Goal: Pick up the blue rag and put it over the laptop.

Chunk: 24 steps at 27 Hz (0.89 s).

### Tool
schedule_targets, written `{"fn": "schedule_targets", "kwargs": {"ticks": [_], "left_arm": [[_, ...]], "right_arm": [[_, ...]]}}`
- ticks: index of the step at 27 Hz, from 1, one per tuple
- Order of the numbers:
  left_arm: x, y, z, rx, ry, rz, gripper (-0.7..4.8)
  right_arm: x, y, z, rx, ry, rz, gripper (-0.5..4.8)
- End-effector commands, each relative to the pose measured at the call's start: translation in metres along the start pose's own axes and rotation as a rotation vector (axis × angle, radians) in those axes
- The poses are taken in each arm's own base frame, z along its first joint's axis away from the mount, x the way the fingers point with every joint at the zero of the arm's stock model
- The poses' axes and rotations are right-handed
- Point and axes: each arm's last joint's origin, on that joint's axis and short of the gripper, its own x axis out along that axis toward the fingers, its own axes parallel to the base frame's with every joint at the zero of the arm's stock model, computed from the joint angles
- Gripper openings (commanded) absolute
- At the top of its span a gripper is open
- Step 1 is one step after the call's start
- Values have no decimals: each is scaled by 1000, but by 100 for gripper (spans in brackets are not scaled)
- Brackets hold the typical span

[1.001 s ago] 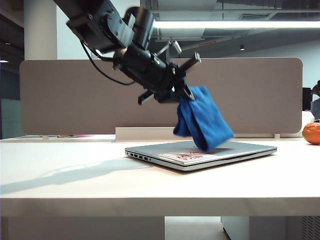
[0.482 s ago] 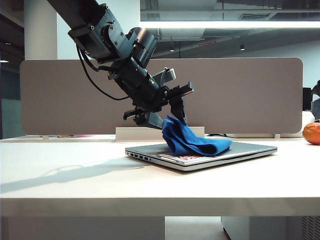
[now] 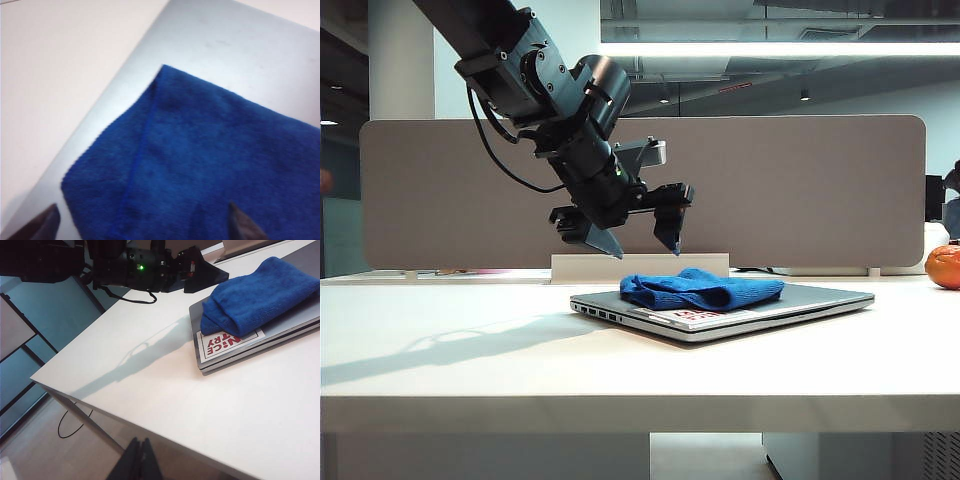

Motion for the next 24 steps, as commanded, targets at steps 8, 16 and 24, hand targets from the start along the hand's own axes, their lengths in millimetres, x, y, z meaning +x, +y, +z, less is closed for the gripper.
{"fn": "schedule_targets", "kwargs": {"ticks": [8, 16, 24], "left_arm": [[-34, 6, 29, -7, -77, 50, 410], [-80, 12, 53, 74, -97, 129, -6], [-97, 29, 42, 79, 83, 143, -6]], "right_arm": [[0, 0, 0, -8, -9, 5, 0], [0, -1, 1, -12, -28, -39, 0], [0, -2, 1, -37, -40, -68, 0]]}}
